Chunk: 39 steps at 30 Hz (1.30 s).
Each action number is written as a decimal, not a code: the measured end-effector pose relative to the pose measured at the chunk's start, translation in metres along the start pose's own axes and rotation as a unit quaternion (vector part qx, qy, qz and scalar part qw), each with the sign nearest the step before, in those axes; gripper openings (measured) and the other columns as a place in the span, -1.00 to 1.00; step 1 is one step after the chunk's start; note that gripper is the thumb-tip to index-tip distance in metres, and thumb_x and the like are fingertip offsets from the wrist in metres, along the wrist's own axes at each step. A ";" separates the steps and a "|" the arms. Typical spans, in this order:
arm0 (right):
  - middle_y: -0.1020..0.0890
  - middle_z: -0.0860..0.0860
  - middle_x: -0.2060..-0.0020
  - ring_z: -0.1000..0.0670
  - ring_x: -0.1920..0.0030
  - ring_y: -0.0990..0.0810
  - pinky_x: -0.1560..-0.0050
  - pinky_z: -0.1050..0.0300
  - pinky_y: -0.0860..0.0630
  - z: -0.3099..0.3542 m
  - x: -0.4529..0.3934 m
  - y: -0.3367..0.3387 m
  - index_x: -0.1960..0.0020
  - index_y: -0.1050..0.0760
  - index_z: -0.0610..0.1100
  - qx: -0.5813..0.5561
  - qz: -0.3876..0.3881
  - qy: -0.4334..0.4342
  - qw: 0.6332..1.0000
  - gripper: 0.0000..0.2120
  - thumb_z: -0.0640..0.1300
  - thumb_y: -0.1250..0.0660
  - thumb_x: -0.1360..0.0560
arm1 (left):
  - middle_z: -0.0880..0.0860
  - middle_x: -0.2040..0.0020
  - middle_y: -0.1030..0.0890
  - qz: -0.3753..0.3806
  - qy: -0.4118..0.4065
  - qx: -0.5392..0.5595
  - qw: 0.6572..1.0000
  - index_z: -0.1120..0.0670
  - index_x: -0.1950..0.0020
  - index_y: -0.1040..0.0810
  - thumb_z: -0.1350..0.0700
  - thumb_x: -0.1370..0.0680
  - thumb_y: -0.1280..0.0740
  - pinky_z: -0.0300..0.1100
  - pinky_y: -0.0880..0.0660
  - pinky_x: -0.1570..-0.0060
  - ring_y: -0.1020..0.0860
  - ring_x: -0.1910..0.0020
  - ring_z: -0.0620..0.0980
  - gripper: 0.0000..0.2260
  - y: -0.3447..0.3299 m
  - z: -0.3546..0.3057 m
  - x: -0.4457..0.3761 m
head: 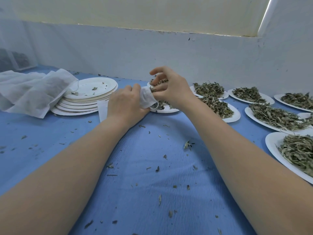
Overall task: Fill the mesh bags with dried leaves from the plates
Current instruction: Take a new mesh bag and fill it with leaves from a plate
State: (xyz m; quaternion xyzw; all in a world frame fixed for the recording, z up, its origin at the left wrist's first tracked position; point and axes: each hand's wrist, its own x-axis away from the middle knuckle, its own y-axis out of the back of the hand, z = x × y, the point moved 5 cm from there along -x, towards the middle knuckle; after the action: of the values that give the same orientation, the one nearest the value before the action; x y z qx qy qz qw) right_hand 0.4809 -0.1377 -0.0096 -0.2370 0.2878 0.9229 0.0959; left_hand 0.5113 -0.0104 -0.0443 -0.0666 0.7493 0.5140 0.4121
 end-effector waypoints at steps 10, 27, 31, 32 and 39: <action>-0.65 0.14 0.29 0.23 0.30 -0.52 0.18 0.34 -0.42 -0.002 -0.004 -0.003 -0.22 -0.47 -0.04 0.022 0.017 -0.019 0.999 -0.61 -0.25 -0.38 -0.42 | 0.16 -0.01 -0.52 0.028 -0.007 0.028 0.999 0.17 -0.19 -0.42 -0.03 -0.41 -0.37 -0.05 -0.28 0.07 -0.47 -0.02 0.18 -0.56 -0.003 -0.012 -0.022; -0.64 -0.13 0.28 0.12 0.36 -0.50 0.23 0.35 -0.44 -0.015 -0.006 -0.007 -0.37 -0.30 -0.05 -0.063 -0.024 -0.029 0.997 -0.53 -0.30 -0.25 -0.49 | 0.20 0.03 -0.53 -0.032 -0.004 -0.006 0.999 0.20 -0.17 -0.46 -0.02 -0.44 -0.35 -0.01 -0.26 0.10 -0.49 0.03 0.22 -0.59 -0.011 -0.001 -0.024; -0.67 0.15 0.25 0.24 0.13 -0.57 0.19 0.52 -0.36 -0.026 -0.003 0.019 -0.31 -0.36 0.01 0.005 -0.113 -0.058 0.992 -0.60 -0.13 -0.31 -0.49 | 0.19 -0.02 -0.52 -0.018 -0.011 -0.035 0.999 0.18 -0.18 -0.43 -0.10 -0.42 -0.39 0.01 -0.27 0.02 -0.47 -0.02 0.20 -0.52 -0.010 0.005 -0.024; -0.64 0.15 0.24 0.19 0.09 -0.57 0.22 0.47 -0.34 -0.031 -0.002 0.023 -0.30 -0.39 0.00 0.070 -0.104 -0.078 0.989 -0.63 -0.10 -0.29 -0.50 | 0.19 -0.02 -0.52 -0.013 -0.012 -0.044 0.999 0.17 -0.19 -0.43 -0.09 -0.41 -0.40 0.00 -0.26 0.01 -0.46 -0.03 0.20 -0.52 -0.011 0.006 -0.024; -0.46 -0.02 0.45 -0.02 0.35 -0.46 0.42 0.10 -0.27 -0.046 0.006 0.011 0.37 -0.39 -0.16 0.367 0.045 -0.162 0.915 -0.40 0.42 -0.27 -0.33 | 0.20 -0.02 -0.50 0.012 -0.010 -0.051 0.999 0.18 -0.19 -0.42 -0.01 -0.41 -0.38 0.00 -0.24 0.01 -0.45 -0.03 0.19 -0.56 -0.013 0.009 -0.022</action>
State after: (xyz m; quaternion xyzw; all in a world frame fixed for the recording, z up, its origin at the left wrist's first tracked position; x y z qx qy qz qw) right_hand 0.4899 -0.1730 -0.0399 -0.0189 0.5969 0.7817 0.1799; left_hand 0.5372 -0.0162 -0.0399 -0.0735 0.7188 0.5570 0.4096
